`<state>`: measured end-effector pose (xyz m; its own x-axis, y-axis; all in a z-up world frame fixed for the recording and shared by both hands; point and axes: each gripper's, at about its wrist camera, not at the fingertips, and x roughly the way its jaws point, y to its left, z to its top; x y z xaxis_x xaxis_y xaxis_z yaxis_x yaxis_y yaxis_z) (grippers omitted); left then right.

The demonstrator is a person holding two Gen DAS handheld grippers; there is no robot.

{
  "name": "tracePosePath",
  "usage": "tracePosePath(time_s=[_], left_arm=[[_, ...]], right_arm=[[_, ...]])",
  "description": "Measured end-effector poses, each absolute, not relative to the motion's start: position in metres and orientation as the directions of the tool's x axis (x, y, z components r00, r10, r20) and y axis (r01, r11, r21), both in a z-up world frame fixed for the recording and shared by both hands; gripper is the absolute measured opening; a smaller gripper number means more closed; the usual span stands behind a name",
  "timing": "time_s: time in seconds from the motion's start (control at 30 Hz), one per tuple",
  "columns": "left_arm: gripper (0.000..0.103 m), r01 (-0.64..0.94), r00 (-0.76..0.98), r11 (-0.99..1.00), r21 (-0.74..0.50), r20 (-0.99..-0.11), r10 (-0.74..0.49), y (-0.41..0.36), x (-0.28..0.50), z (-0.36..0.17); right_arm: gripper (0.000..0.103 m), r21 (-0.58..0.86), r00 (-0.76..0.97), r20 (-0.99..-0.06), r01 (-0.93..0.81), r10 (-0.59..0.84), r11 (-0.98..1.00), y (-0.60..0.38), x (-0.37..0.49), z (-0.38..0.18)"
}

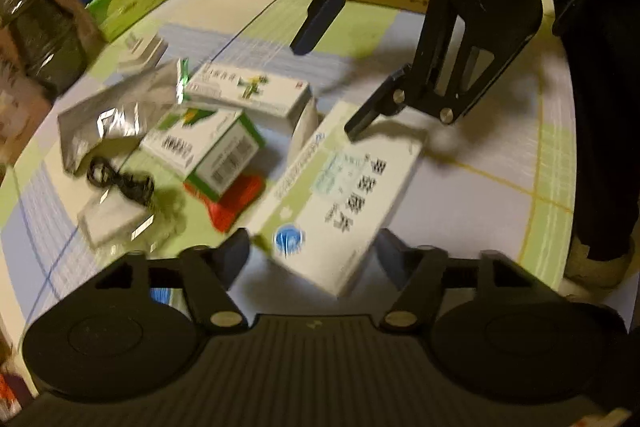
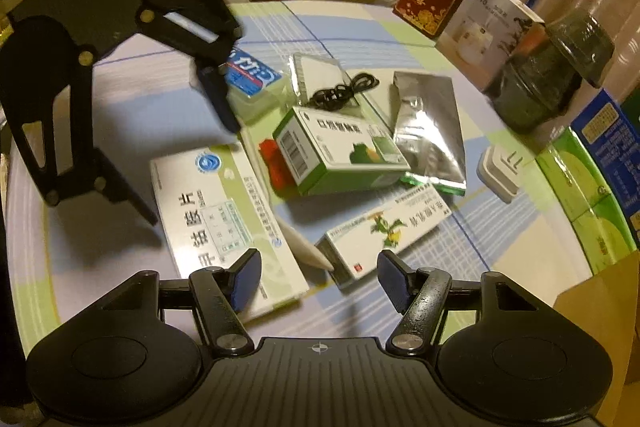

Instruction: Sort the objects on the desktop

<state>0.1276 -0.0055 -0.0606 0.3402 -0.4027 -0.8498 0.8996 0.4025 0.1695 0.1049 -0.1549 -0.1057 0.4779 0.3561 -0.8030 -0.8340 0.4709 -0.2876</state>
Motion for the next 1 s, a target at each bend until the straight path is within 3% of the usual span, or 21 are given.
tracePosePath(time_s=[0.1,0.3,0.57,0.77,0.83,1.0], left_arm=[[0.084,0.918,0.327,0.353,0.182,-0.851,-0.411,-0.018,0.135,-0.065],[0.083,0.941,0.257,0.313,0.131,-0.878,-0.404,-0.031,0.138,-0.075],[0.082,0.935,0.238,0.34,0.1,-0.889,-0.392,-0.013,0.123,-0.078],[0.071,0.927,0.225,0.366,0.08,-0.899,-0.374,-0.002,0.121,-0.076],[0.069,0.922,0.23,0.377,0.083,-0.903,-0.364,0.004,0.12,-0.075],[0.069,0.901,0.24,0.427,0.073,-0.905,-0.353,0.023,0.121,-0.074]], right_arm=[[0.062,-0.29,0.478,-0.811,-0.829,0.337,0.479,-0.162,0.104,-0.107],[0.062,-0.304,0.504,-0.818,-0.787,0.276,0.537,-0.174,0.113,-0.112],[0.062,-0.195,0.406,-0.819,-0.862,0.406,0.468,-0.145,0.098,-0.117],[0.062,-0.211,0.387,-0.829,-0.885,0.403,0.416,-0.133,0.109,-0.124],[0.06,-0.198,0.364,-0.838,-0.897,0.406,0.395,-0.132,0.113,-0.126],[0.044,-0.097,0.295,-0.856,-0.898,0.424,0.428,-0.135,0.13,-0.13]])
